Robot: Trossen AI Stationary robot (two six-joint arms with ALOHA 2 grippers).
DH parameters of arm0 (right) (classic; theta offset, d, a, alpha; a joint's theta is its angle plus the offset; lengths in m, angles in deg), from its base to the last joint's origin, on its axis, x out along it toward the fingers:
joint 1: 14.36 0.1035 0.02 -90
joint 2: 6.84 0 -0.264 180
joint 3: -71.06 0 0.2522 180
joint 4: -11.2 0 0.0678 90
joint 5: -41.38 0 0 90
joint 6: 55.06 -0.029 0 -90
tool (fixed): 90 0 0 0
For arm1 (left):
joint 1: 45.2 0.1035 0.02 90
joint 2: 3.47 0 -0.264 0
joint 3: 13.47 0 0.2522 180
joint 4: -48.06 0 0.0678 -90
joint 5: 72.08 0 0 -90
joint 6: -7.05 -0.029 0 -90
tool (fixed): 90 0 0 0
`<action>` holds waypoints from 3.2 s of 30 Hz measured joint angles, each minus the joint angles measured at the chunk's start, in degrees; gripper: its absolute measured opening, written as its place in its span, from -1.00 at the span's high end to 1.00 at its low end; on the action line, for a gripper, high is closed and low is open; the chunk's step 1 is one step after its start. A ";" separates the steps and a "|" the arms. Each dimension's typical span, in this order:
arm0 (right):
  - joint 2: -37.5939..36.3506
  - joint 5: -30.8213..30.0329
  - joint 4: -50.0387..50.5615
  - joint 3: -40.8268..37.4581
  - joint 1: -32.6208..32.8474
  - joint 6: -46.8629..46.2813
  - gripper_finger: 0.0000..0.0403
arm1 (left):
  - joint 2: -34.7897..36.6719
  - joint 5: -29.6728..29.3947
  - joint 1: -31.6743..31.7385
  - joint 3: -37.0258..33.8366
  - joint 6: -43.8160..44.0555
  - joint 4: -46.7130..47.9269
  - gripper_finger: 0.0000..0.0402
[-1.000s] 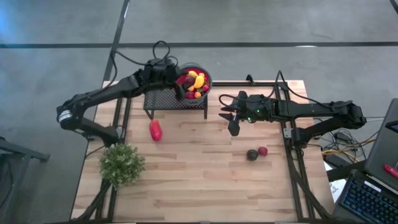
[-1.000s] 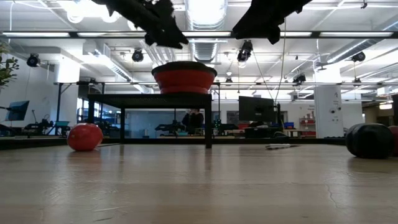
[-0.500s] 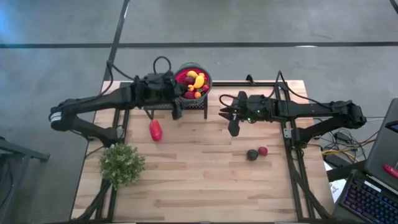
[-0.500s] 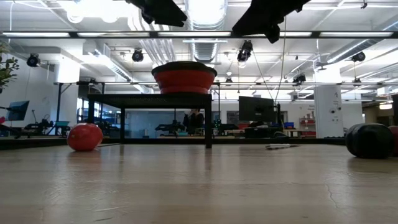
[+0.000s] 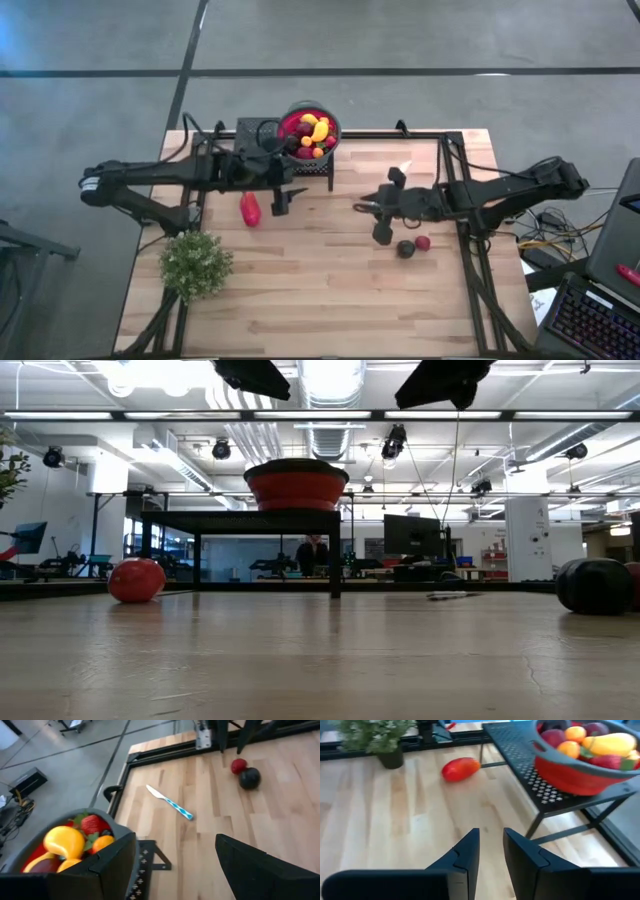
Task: Pick & Place Fruit
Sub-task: Put the black plum into the red gray strainer bowl on the shelf
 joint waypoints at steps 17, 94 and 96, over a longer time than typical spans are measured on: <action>0.42 0.57 41.70 6.81 10.79 -31.87 0.25 | 0.00 -4.52 -4.05 -3.85 -1.57 1.92 -0.39; 0.98 17.03 4.93 -31.01 9.82 -38.01 -0.57 | -0.07 -4.48 -4.03 -6.54 -1.55 -4.16 -0.39; 0.92 16.93 4.81 -31.29 9.85 -38.16 -0.53 | -0.07 -4.50 -4.03 -6.54 -1.57 -4.19 -0.39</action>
